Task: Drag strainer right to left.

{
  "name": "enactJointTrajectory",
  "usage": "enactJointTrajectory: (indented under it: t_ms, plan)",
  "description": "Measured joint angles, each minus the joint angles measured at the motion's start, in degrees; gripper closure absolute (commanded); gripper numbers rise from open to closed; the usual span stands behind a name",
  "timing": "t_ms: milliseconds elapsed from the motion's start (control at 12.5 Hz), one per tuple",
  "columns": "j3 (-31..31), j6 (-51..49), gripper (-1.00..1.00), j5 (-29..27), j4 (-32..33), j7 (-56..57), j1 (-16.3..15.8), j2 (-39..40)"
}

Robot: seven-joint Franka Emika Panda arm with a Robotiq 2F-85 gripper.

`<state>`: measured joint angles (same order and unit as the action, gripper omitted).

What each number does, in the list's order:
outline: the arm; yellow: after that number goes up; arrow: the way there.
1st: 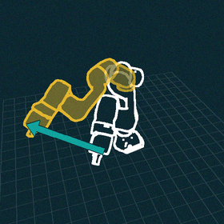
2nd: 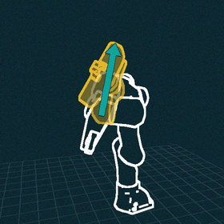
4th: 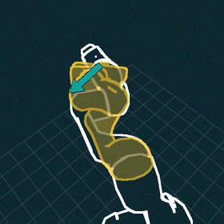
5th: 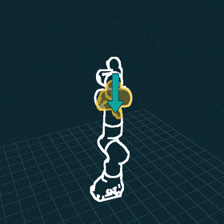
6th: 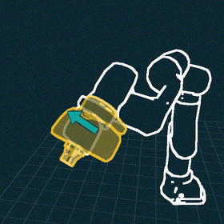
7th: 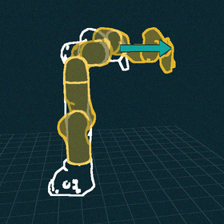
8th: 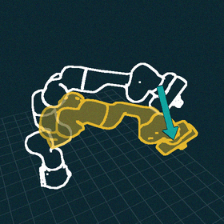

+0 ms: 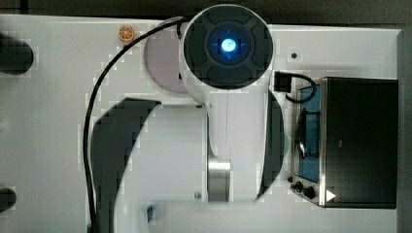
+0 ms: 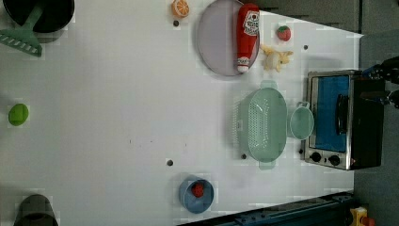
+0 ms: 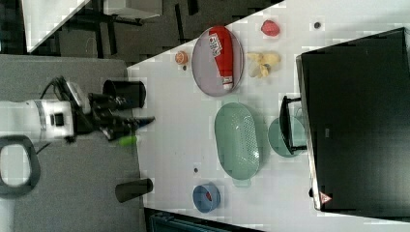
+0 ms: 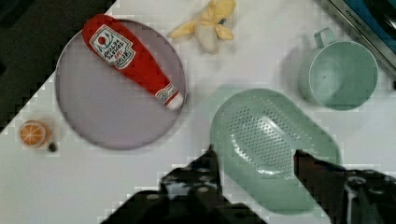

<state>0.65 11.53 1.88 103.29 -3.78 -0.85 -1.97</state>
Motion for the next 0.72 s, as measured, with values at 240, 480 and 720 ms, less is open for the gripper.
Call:
enactJointTrajectory:
  t_ms: [240, 480, 720]
  plan:
    - [1.29, -10.27, -0.99, -0.61, 17.68, -0.16, 0.99, -19.81]
    - [2.26, -7.76, -1.0, -0.87, 21.04, -0.66, 1.41, -32.58]
    - [2.84, -5.81, -1.0, 0.97, 22.49, -2.59, 1.4, -31.88]
